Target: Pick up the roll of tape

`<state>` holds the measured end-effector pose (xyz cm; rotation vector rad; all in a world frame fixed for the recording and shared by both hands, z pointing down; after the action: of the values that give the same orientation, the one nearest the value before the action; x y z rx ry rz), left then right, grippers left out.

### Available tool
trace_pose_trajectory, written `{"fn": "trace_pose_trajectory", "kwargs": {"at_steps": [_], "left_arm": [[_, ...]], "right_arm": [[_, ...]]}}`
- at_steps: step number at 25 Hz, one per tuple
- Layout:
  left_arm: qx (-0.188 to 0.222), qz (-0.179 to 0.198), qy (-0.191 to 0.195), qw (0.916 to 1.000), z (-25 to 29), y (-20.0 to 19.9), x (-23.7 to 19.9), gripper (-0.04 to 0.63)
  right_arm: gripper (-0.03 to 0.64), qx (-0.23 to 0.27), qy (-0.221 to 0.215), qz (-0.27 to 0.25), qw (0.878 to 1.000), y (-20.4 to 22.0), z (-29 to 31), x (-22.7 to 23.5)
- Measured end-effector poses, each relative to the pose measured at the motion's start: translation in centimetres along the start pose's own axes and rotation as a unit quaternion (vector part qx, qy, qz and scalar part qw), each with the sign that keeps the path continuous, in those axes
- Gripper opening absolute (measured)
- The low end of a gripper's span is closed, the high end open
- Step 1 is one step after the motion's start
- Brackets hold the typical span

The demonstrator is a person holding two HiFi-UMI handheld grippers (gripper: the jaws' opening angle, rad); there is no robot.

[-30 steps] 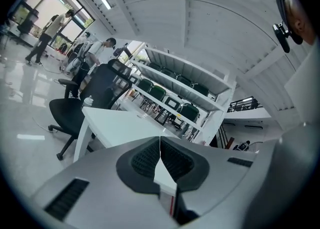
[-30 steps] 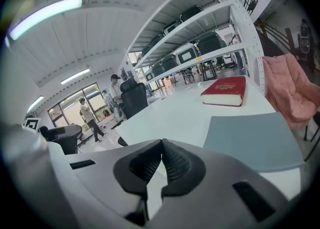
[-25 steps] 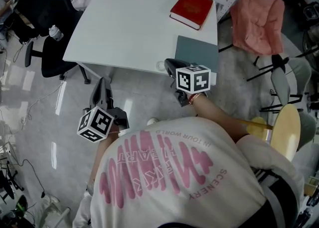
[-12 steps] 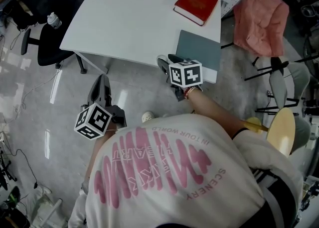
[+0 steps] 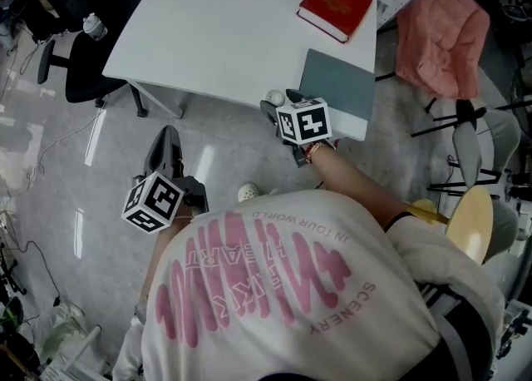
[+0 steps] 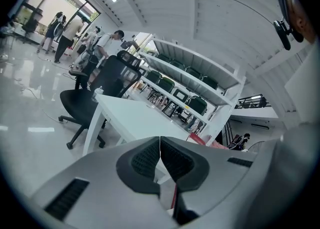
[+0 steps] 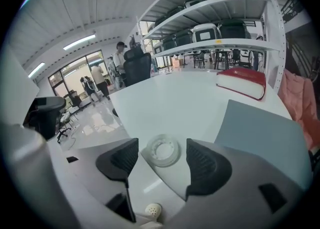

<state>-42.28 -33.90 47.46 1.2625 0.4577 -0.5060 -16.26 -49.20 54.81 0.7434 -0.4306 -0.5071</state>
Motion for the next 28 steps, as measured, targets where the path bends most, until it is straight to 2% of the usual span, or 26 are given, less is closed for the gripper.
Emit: {"fn": "trace_pose_trajectory", "kwargs": {"at_steps": [5,18,28], "left_arm": [[0.002,0.002,0.004,1.0,0.24,-0.31,0.22,0.025],[-0.004,0.005,0.009,0.9999,0.17,-0.12,0.61,0.025],[0.002,0.01,0.01,0.9999,-0.42,-0.62,0.75,0.025]], "right_arm": [[0.25,-0.015,0.031,-0.053,0.998,-0.09,-0.05,0.02],[0.23,-0.002,0.026,-0.067,0.997,0.29,-0.49,0.36],[0.218,-0.027,0.016,-0.065,0.997,0.05,-0.49,0.25]]}}
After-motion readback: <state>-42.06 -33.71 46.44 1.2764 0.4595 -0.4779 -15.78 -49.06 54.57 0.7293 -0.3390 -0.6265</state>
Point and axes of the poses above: the fingertips, and each gripper's own axes: z forward along the fingers, x to its right, y out of its underside, the point moved 7 cm from there along -z, backward along the fingers, and after that the axes turned 3 degrees about x, right-handed, at the moved point
